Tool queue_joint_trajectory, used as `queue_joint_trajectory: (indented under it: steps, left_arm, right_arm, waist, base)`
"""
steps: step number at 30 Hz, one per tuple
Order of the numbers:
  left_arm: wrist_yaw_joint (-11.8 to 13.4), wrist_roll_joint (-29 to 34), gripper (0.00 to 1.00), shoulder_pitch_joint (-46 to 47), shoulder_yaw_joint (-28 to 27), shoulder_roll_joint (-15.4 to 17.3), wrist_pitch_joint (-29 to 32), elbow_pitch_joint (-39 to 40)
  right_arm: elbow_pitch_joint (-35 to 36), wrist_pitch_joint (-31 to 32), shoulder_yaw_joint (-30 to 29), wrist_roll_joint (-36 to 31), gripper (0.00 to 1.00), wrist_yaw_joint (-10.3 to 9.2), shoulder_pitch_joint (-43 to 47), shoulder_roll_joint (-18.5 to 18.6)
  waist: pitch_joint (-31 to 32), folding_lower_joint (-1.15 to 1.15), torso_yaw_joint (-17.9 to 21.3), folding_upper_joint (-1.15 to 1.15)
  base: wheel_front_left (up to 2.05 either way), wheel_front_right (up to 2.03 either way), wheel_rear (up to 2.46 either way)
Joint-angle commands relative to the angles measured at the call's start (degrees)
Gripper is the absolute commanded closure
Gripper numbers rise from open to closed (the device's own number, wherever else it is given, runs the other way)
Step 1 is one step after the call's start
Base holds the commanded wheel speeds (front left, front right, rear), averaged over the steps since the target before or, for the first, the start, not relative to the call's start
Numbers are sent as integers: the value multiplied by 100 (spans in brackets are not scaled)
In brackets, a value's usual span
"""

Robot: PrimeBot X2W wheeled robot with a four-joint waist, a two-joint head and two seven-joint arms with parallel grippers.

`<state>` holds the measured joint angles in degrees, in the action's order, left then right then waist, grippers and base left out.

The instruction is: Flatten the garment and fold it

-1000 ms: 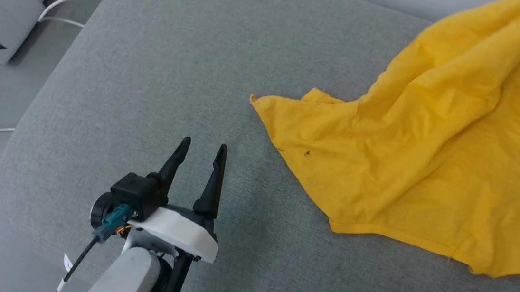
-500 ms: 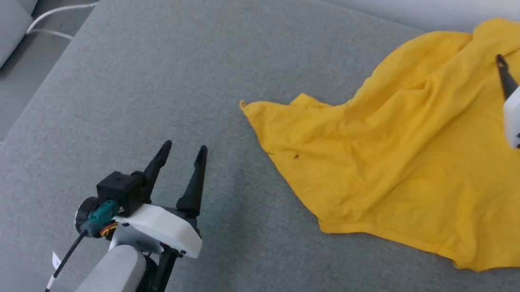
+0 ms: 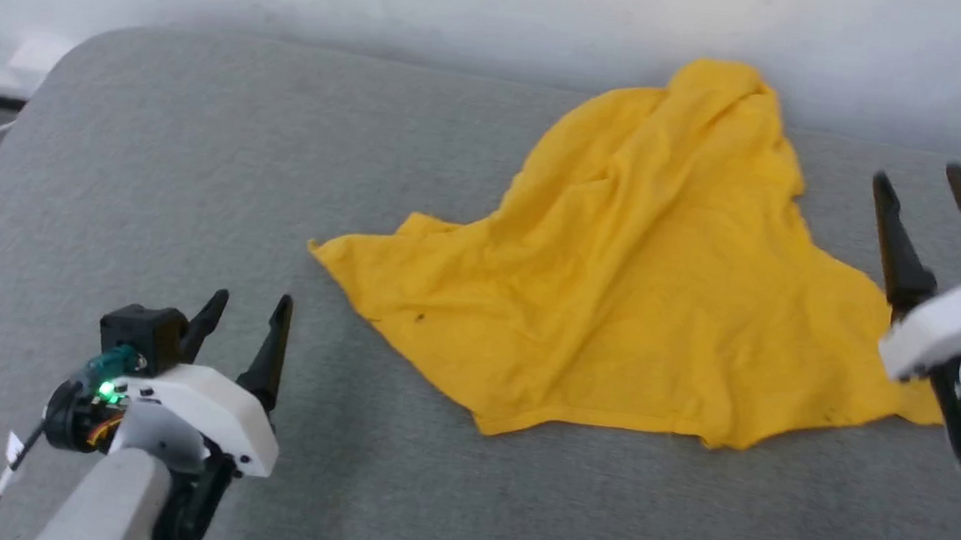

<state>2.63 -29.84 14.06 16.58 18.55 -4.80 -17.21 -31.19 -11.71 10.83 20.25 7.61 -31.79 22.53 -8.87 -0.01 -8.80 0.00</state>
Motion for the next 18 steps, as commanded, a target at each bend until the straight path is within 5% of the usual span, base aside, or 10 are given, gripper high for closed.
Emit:
queue_joint_trajectory:
  steps: [1,10,18]
  left_arm:
    - [-32,-77,0,-26,-17,71,129,-28]
    - [27,-221,0,242,14,446,1255,24]
    - [382,-204,0,760,-76,690,2047,-89]
  right_arm:
    - [207,-24,-170,2,0,-12,285,-93]
    - [2595,566,-1610,-632,0,-12,2369,-1036]
    - [3627,990,-1790,-915,0,-12,2933,-1584]
  waist:
    - [229,1,524,0]
    - [-60,1,954,0]
    - [-542,1,1260,0]
  base:
    - [0,0,0]
    - [0,0,0]
    - [0,0,0]
